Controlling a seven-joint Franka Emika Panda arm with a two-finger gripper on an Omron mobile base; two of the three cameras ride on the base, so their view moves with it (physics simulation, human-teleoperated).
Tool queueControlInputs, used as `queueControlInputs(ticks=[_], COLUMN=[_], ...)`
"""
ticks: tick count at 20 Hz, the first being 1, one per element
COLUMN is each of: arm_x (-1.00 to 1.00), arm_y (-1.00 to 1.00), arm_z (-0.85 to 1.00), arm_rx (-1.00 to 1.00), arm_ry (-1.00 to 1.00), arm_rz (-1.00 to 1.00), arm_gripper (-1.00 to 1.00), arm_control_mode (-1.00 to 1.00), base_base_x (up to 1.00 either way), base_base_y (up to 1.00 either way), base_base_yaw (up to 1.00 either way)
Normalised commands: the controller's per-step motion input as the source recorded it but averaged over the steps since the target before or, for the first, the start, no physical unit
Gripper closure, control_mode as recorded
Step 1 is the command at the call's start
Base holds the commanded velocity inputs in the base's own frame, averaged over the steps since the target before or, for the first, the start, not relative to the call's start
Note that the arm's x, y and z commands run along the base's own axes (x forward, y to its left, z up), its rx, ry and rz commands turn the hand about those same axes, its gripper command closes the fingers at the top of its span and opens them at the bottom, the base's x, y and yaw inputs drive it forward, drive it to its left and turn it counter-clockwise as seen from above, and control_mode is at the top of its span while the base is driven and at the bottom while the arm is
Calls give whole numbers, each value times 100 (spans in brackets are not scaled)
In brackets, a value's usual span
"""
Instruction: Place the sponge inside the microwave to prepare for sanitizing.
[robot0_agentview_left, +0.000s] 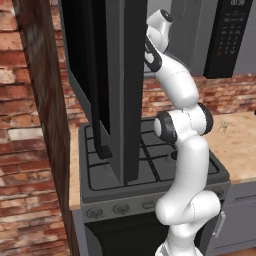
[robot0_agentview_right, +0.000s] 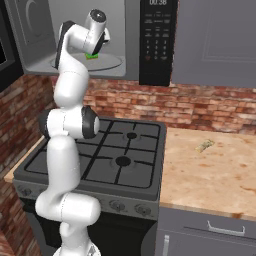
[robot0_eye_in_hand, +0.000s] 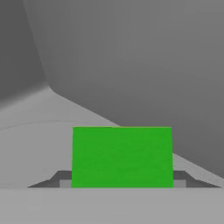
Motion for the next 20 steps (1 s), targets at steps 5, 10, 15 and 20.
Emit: queueControlInputs(ticks=[5,10,15,20], arm_x=[0,7,3,0], arm_y=[0,4,3,0], arm_z=[-41,-39,-47,-38], arm_rx=[0,0,0,0], arm_ry=[0,0,0,0], arm_rz=[-1,0,-2,-5], arm_gripper=[100,100,100,100], arm_control_mode=[-100,-100,-100,-100], base_base_x=[0,0,0,0], base_base_y=[0,0,0,0], base_base_yaw=[0,0,0,0])
